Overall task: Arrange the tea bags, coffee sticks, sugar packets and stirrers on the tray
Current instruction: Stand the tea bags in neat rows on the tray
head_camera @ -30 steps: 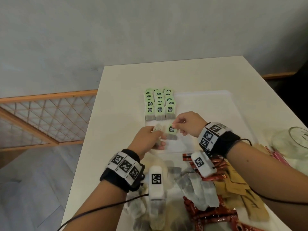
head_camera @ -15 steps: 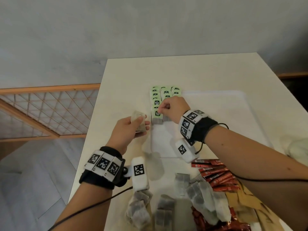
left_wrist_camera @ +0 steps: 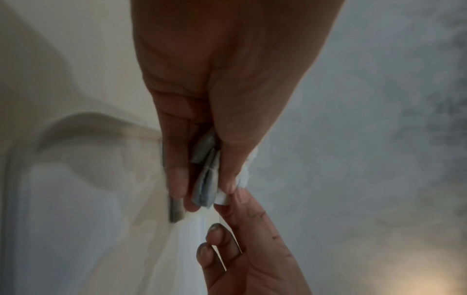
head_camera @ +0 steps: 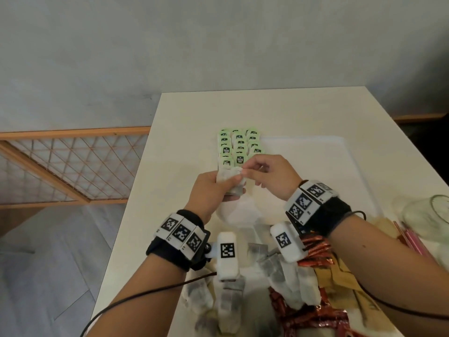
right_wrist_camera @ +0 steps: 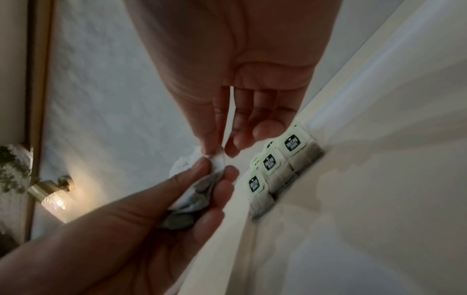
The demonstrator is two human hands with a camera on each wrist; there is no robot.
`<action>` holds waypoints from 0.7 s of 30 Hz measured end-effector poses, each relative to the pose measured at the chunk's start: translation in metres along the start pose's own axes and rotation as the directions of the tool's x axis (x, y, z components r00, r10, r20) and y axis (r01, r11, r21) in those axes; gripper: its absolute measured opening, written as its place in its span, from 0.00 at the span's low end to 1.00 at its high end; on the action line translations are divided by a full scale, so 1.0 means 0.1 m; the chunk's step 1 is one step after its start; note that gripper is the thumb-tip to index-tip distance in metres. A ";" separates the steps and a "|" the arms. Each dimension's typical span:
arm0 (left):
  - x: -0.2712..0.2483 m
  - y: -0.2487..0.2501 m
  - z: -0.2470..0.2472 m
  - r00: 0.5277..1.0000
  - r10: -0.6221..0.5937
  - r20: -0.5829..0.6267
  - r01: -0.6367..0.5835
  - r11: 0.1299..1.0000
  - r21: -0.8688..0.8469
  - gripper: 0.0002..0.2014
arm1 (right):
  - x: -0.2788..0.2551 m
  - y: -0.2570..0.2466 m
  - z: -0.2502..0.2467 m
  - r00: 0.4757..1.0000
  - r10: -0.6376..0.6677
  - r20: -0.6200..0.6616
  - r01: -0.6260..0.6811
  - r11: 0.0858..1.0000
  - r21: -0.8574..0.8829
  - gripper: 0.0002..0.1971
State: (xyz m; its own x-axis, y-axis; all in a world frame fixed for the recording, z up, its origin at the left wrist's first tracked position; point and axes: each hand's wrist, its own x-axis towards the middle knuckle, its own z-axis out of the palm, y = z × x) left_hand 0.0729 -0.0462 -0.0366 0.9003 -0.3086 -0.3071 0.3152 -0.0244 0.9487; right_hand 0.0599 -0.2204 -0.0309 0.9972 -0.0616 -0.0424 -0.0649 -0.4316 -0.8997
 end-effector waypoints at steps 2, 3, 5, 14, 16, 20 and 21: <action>-0.05 0.00 0.08 1.000 0.004 0.016 -0.005 0.999 0.042 0.13 | -0.12 0.02 -0.06 0.999 0.004 -0.031 -0.004 1.000 0.015 0.03; -0.08 0.01 0.11 1.000 0.009 0.015 -0.010 0.997 0.077 0.13 | -0.18 0.03 -0.09 0.999 0.015 -0.045 -0.014 1.000 0.023 0.02; -0.13 0.01 0.16 1.000 0.019 -0.010 -0.018 0.990 0.141 0.12 | -0.29 0.06 -0.15 0.996 0.047 -0.081 -0.044 0.999 0.031 0.04; -0.34 -0.02 0.45 0.971 0.237 -0.030 -0.200 0.874 0.443 0.08 | -0.55 0.08 -0.20 0.956 0.204 -0.213 -0.185 0.977 0.106 0.07; -0.36 -0.06 0.51 0.962 0.270 0.038 -0.251 0.824 0.508 0.06 | -0.57 0.05 -0.16 0.957 0.190 -0.217 -0.180 0.981 0.066 0.07; -0.34 -0.10 0.52 0.953 0.299 0.042 -0.271 0.787 0.554 0.07 | -0.57 0.02 -0.10 0.964 0.181 -0.194 -0.176 0.983 0.043 0.09; -0.33 -0.09 0.51 0.956 0.291 0.025 -0.254 0.787 0.562 0.12 | -0.56 0.02 -0.09 0.967 0.180 -0.179 -0.171 0.983 0.064 0.10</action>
State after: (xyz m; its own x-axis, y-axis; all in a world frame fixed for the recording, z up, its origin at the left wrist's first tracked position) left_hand 0.0253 -0.0841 -0.0314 0.9453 -0.3258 -0.0153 -0.1497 -0.4751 0.8671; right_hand 0.0038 -0.2259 -0.0261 0.9462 -0.2983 -0.1255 -0.2324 -0.3563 -0.9050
